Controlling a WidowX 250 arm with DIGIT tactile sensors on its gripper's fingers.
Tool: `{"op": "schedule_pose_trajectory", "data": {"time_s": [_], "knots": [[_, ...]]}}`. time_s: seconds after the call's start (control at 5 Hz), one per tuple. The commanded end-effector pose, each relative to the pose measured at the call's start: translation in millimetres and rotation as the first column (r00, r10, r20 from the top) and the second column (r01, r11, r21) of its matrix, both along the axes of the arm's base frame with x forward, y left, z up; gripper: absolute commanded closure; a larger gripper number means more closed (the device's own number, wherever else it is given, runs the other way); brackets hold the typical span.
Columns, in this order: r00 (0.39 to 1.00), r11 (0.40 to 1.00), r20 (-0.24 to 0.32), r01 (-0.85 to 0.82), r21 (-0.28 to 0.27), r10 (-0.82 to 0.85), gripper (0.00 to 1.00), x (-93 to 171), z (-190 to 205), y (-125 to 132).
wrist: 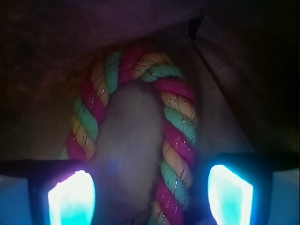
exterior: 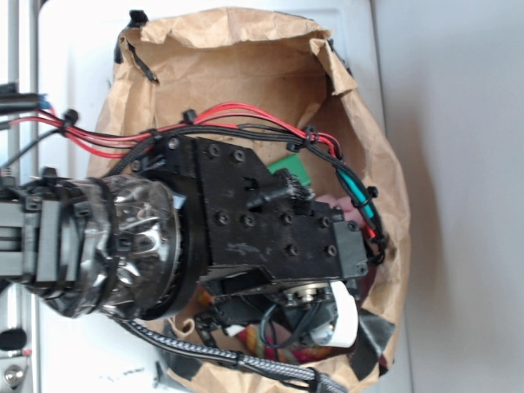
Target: Grab the multicolored rope.
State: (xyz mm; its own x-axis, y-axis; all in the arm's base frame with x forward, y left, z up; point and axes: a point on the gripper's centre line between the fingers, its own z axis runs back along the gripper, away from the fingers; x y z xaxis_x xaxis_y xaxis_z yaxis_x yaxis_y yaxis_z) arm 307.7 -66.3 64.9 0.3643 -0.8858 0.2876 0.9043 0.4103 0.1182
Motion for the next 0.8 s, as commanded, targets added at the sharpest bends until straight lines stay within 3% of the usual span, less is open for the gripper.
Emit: {"op": "schedule_pose_trajectory", "data": {"time_s": [0.0,0.4,0.6], "knots": [[0.990,0.999,0.130,0.050,-0.011,-0.048,0.00,-6,33,-9],[0.990,0.999,0.136,0.024,0.030,-0.028,0.00,13,21,-10],[0.993,0.999,0.113,0.009,0.049,-0.014,0.00,25,11,-12]]}}
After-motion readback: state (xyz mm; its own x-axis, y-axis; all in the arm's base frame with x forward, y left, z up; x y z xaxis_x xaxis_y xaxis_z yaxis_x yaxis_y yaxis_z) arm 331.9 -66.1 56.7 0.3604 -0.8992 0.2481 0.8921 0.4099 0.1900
